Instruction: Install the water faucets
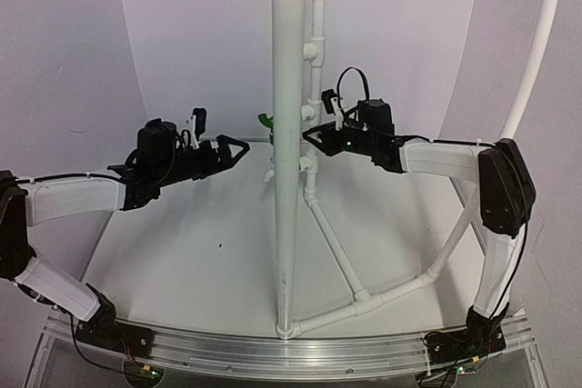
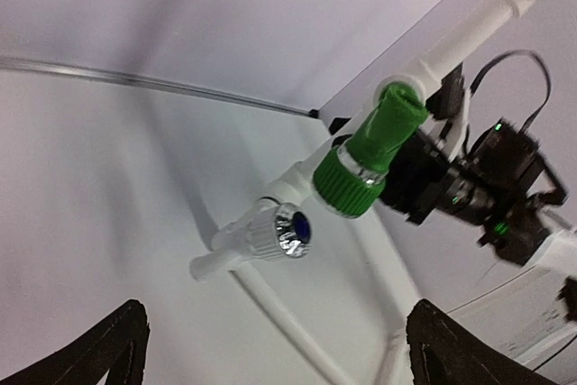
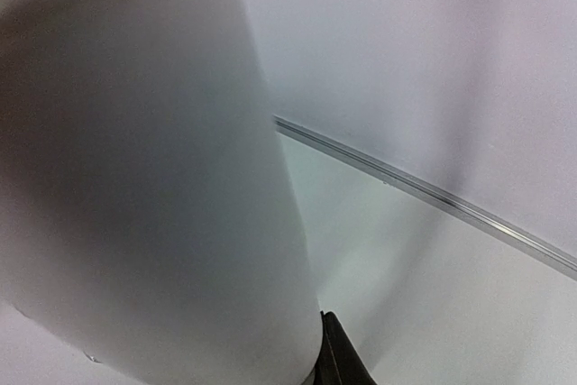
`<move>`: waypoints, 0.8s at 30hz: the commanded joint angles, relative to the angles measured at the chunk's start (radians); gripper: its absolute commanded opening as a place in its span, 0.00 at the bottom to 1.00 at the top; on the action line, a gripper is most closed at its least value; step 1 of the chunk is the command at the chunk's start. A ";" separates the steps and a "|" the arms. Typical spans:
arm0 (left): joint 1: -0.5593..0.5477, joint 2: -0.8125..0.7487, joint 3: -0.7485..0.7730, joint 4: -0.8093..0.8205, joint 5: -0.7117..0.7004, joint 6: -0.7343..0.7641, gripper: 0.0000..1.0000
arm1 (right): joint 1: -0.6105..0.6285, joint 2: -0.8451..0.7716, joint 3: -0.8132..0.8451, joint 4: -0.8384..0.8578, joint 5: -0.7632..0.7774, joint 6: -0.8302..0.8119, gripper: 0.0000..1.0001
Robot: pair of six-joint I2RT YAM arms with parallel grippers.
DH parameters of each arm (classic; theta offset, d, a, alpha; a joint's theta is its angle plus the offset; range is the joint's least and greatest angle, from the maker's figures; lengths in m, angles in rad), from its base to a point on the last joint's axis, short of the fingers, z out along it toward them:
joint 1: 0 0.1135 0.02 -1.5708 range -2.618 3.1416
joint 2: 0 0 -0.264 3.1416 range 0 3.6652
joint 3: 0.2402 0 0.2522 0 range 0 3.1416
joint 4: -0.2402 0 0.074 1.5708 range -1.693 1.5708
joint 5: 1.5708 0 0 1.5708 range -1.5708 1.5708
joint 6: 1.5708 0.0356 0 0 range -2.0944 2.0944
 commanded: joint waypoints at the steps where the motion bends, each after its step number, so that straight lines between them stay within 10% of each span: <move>1: -0.011 0.019 -0.005 -0.014 -0.068 0.400 1.00 | 0.027 0.001 0.003 -0.058 -0.152 0.126 0.00; 16: -0.102 0.187 0.062 0.060 -0.182 1.121 1.00 | 0.027 0.008 0.007 -0.079 -0.146 0.117 0.00; 24: -0.113 0.321 0.184 0.095 -0.141 1.226 1.00 | 0.027 0.011 0.013 -0.087 -0.144 0.107 0.00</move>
